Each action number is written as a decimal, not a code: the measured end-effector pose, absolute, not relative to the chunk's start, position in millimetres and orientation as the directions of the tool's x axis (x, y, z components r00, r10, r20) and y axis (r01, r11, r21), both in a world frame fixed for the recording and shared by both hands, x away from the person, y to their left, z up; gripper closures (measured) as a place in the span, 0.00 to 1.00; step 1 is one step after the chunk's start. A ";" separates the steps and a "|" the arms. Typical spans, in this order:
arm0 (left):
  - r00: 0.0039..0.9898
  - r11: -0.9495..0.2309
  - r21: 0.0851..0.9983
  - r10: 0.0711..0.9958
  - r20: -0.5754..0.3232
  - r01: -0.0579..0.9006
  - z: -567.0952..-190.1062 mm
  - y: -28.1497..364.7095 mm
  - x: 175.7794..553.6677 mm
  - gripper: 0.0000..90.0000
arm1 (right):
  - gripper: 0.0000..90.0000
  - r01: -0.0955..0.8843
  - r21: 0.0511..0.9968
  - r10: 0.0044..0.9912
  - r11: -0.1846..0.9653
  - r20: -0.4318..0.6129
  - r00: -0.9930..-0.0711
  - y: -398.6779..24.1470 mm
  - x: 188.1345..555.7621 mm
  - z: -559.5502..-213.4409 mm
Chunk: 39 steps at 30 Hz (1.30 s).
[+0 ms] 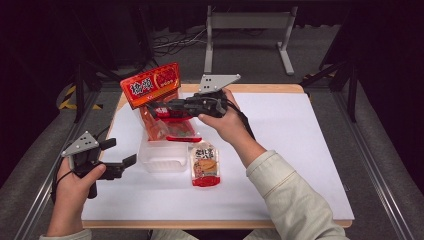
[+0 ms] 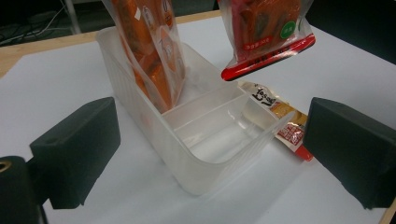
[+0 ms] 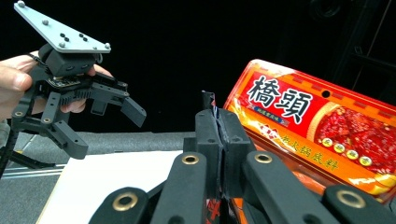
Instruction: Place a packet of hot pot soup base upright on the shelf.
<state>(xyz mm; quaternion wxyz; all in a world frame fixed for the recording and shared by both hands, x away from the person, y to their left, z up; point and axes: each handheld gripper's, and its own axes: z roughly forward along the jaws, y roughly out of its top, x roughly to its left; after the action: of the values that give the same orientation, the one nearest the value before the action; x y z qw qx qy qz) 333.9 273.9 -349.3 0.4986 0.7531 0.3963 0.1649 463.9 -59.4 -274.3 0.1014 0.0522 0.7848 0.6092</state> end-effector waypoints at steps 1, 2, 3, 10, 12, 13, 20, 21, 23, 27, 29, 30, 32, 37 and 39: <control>0.632 -0.189 0.882 0.761 -0.147 0.432 -349.3 273.9 333.9 0.05 | 0.99 -0.044 0.967 0.201 0.250 -0.096 -0.975 -57.8 464.6 -275.1; 0.628 -0.185 0.882 0.764 -0.147 0.432 -349.5 276.0 331.6 0.05 | 0.99 -0.043 0.968 0.193 0.248 -0.093 -0.977 -55.8 465.5 -276.3; 0.625 -0.184 0.883 0.767 -0.146 0.432 -349.7 276.6 331.0 0.05 | 0.99 -0.046 0.968 0.188 0.247 -0.094 -0.978 -54.2 466.2 -277.4; 0.616 -0.179 0.883 0.774 -0.146 0.434 -350.5 280.2 327.8 0.05 | 0.99 -0.058 0.965 0.167 0.257 -0.104 -0.980 -44.1 470.5 -284.1; 0.616 -0.177 0.883 0.774 -0.148 0.434 -350.5 280.7 327.4 0.05 | 0.99 -0.060 0.964 0.161 0.258 -0.104 -0.981 -41.2 471.8 -286.0; 0.615 -0.175 0.884 0.774 -0.149 0.434 -350.6 281.1 327.4 0.05 | 0.99 -0.058 0.964 0.160 0.259 -0.103 -0.982 -39.7 472.4 -287.0; 0.620 -0.172 0.885 0.769 -0.154 0.433 -350.0 281.7 328.4 0.06 | 0.99 -0.062 0.960 0.140 0.272 -0.104 -0.985 -28.2 476.7 -295.8; 0.622 -0.176 0.884 0.768 -0.152 0.432 -349.9 281.6 328.6 0.06 | 0.99 -0.063 0.959 0.141 0.277 -0.105 -0.984 -25.7 476.6 -298.1; 0.623 -0.175 0.884 0.767 -0.153 0.433 -350.5 280.7 329.5 0.06 | 0.99 -0.068 0.955 0.142 0.288 -0.113 -0.983 -22.7 476.7 -300.9; 0.628 -0.180 0.883 0.763 -0.153 0.434 -350.6 278.9 330.7 0.06 | 0.99 -0.070 0.952 0.144 0.298 -0.117 -0.983 -18.2 475.9 -304.2; 0.629 -0.182 0.884 0.763 -0.149 0.431 -350.3 278.5 330.9 0.06 | 0.98 -0.073 0.951 0.144 0.299 -0.121 -0.982 -16.0 475.9 -305.9; 0.631 -0.185 0.886 0.762 -0.144 0.425 -350.2 278.4 331.4 0.06 | 0.98 -0.073 0.951 0.146 0.300 -0.121 -0.982 -15.3 476.0 -306.7; 0.631 -0.186 0.884 0.762 -0.145 0.428 -350.3 278.2 331.4 0.06 | 0.98 -0.066 0.951 0.146 0.303 -0.115 -0.983 -13.7 476.5 -309.5; 0.632 -0.182 0.884 0.760 -0.152 0.431 -350.2 277.1 331.6 0.06 | 0.98 -0.054 0.950 0.142 0.306 -0.102 -0.985 -11.3 477.3 -315.1; 0.633 -0.181 0.885 0.760 -0.151 0.429 -350.1 276.4 331.9 0.06 | 0.98 -0.050 0.952 0.144 0.302 -0.097 -0.985 -10.5 477.6 -316.4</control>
<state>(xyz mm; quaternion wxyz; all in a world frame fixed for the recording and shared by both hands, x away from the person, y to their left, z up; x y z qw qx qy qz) 331.9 276.4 -350.1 0.5027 0.7507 0.3958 0.1643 477.6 -10.5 -316.4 0.0823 0.0295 0.8027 0.5900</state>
